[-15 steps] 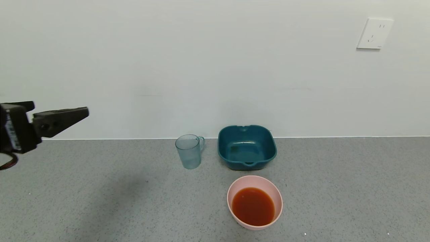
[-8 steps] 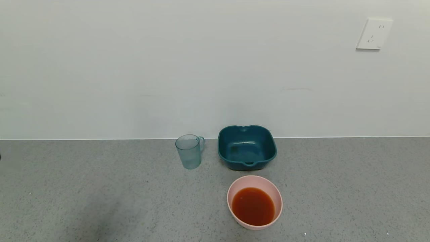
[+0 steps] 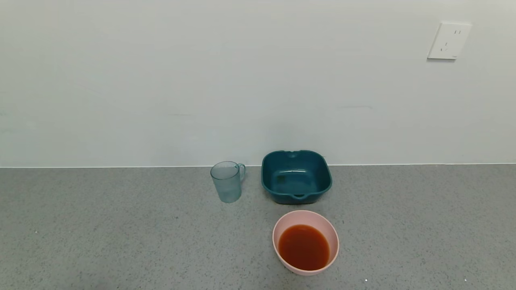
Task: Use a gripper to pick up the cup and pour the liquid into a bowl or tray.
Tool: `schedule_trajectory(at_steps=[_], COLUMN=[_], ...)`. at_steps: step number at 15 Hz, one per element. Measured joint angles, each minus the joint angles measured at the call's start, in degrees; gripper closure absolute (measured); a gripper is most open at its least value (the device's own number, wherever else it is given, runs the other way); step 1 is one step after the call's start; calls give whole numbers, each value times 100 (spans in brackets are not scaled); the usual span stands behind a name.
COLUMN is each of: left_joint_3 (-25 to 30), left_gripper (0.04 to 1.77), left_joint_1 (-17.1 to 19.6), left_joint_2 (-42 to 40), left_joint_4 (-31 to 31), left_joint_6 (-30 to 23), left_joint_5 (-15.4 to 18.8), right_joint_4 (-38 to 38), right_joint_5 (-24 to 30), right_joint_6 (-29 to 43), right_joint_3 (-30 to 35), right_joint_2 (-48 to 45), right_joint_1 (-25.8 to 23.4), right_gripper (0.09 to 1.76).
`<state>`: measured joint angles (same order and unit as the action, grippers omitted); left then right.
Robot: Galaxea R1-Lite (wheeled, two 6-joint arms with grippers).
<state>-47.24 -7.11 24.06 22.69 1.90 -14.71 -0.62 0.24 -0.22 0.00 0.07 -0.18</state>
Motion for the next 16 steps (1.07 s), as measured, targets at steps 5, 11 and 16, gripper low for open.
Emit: schedule_trajectory(at_steps=[5, 11, 16], left_joint_3=[133, 945, 2367], left_gripper=[9, 9, 9], left_joint_1=[606, 746, 711], left_joint_2=[-574, -1545, -2253], left_joint_4=[116, 63, -886], left_joint_6=[27, 51, 0], left_joint_5=[247, 794, 986], right_joint_4=[0, 0, 0], right_joint_5=[0, 2, -2], right_joint_6=[0, -2, -2], right_joint_3=[0, 0, 0], right_joint_2=[0, 0, 0], right_joint_1=[0, 0, 0], right_gripper=[14, 14, 14])
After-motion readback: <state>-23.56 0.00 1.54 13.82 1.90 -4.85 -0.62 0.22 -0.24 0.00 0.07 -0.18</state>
